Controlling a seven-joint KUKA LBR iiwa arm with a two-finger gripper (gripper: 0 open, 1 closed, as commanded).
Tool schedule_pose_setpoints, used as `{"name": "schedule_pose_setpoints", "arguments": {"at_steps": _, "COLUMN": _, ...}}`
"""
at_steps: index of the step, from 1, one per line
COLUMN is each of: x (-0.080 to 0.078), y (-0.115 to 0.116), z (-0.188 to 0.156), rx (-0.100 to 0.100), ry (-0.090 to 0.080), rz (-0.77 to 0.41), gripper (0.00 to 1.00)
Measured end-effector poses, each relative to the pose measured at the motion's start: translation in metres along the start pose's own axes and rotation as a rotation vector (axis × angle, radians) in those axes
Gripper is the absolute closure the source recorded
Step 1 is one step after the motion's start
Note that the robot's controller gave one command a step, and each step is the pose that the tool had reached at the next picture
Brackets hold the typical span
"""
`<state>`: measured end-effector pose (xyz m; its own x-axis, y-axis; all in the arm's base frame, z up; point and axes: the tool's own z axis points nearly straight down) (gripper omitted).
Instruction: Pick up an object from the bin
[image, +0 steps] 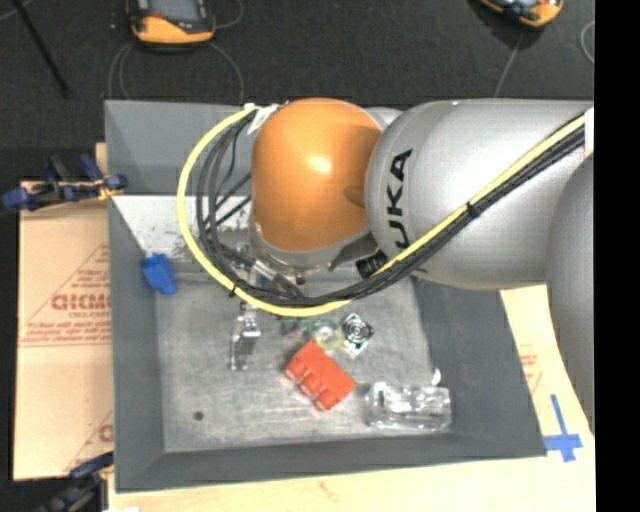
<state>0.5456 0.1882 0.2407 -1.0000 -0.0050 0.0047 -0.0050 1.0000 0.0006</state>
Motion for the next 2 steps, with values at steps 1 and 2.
{"name": "schedule_pose_setpoints", "arguments": {"at_steps": 1, "x": -0.058, "y": -0.065, "z": 0.050, "rx": 0.003, "ry": -0.007, "rz": 0.022, "gripper": 0.00}}
{"name": "schedule_pose_setpoints", "arguments": {"at_steps": 2, "x": -0.035, "y": -0.144, "z": 0.110, "rx": 0.004, "ry": -0.001, "rz": 0.077, "gripper": 0.00}}
